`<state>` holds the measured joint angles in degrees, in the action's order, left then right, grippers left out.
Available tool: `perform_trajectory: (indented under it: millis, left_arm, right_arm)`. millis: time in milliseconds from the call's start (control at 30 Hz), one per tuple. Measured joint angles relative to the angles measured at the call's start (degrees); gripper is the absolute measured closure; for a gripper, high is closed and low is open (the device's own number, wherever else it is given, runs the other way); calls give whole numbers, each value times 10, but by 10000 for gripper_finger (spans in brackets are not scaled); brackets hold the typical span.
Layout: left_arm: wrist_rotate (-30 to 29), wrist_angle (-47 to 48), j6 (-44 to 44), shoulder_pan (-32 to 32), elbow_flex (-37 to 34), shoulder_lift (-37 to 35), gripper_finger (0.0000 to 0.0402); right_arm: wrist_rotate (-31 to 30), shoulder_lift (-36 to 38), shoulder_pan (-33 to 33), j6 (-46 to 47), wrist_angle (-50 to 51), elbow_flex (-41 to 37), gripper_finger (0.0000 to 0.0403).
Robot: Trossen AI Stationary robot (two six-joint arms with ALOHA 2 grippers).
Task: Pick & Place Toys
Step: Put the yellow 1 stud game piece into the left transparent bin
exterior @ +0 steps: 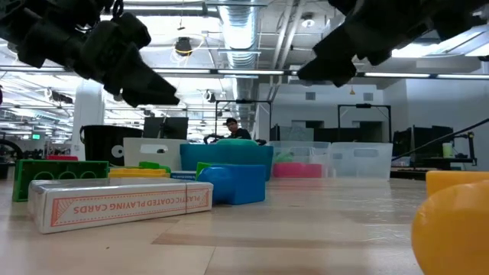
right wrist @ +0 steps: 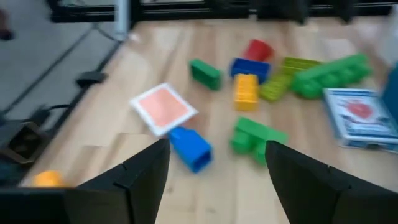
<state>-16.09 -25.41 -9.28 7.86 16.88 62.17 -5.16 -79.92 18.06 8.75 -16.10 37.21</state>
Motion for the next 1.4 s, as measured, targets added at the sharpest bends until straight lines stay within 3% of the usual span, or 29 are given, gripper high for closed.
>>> perform_trajectory:
  millis: [167,367,633,733,900,1100,1400]
  left_arm:
    - [0,-31,-12,0,0,0,179]
    - [0,-81,-118,0,0,0,179]
    - [0,-135,-152,13,0,0,179]
    - [0,-160,-152,20,0,0,179]
    - [0,-182,-152,31,0,0,179]
    - [-1,-186,-152,46,0,0,179]
    - [-1,-184,-152,57,0,0,179]
  right_arm:
    - [40,0,30,-20,0,0,143]
    - [68,-35,86,-66,-12,-3,143]
    - [69,-195,167,-54,-338,-51,143]
    - [68,-241,186,-36,-403,-54,143]
    - [39,-295,205,7,-424,-42,143]
    - [-66,-345,221,10,-432,-28,143]
    - [-43,-367,220,35,-432,0,143]
